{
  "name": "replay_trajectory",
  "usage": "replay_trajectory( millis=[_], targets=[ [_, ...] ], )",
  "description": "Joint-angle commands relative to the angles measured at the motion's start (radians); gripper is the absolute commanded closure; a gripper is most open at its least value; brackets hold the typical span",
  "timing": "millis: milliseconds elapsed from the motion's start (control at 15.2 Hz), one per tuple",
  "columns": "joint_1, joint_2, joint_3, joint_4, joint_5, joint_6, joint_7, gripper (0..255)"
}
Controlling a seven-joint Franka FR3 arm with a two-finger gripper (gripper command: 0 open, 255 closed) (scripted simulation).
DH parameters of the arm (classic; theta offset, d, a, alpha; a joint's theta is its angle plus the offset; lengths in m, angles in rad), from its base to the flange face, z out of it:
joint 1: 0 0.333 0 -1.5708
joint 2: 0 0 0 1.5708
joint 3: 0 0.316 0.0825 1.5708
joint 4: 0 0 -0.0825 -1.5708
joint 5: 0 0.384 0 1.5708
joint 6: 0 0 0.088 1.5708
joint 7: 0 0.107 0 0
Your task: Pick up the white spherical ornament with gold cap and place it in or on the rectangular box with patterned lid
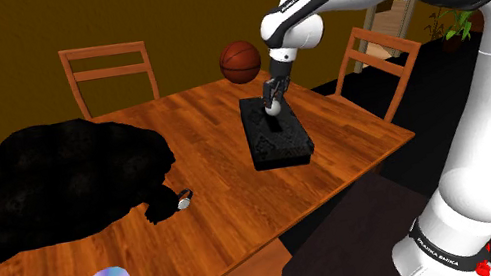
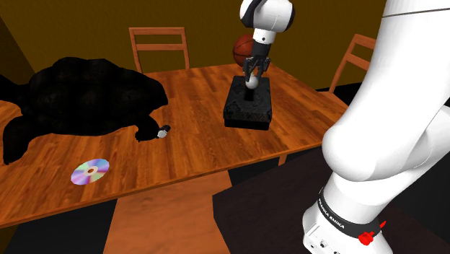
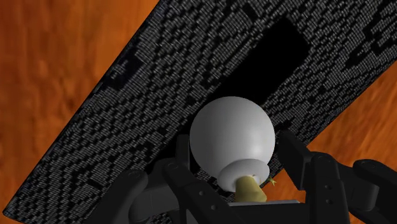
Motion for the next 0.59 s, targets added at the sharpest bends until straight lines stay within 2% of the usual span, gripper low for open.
replay_trajectory(
  millis=[0, 462, 528],
  targets=[
    [-0.001, 0.008, 0.000, -0.002, 0.003, 0.010, -0.005, 255],
    [-0.001, 0.008, 0.000, -0.002, 0.003, 0.010, -0.005, 255],
    [-0.001, 0.008, 0.000, -0.002, 0.003, 0.010, -0.005, 0]
  ],
)
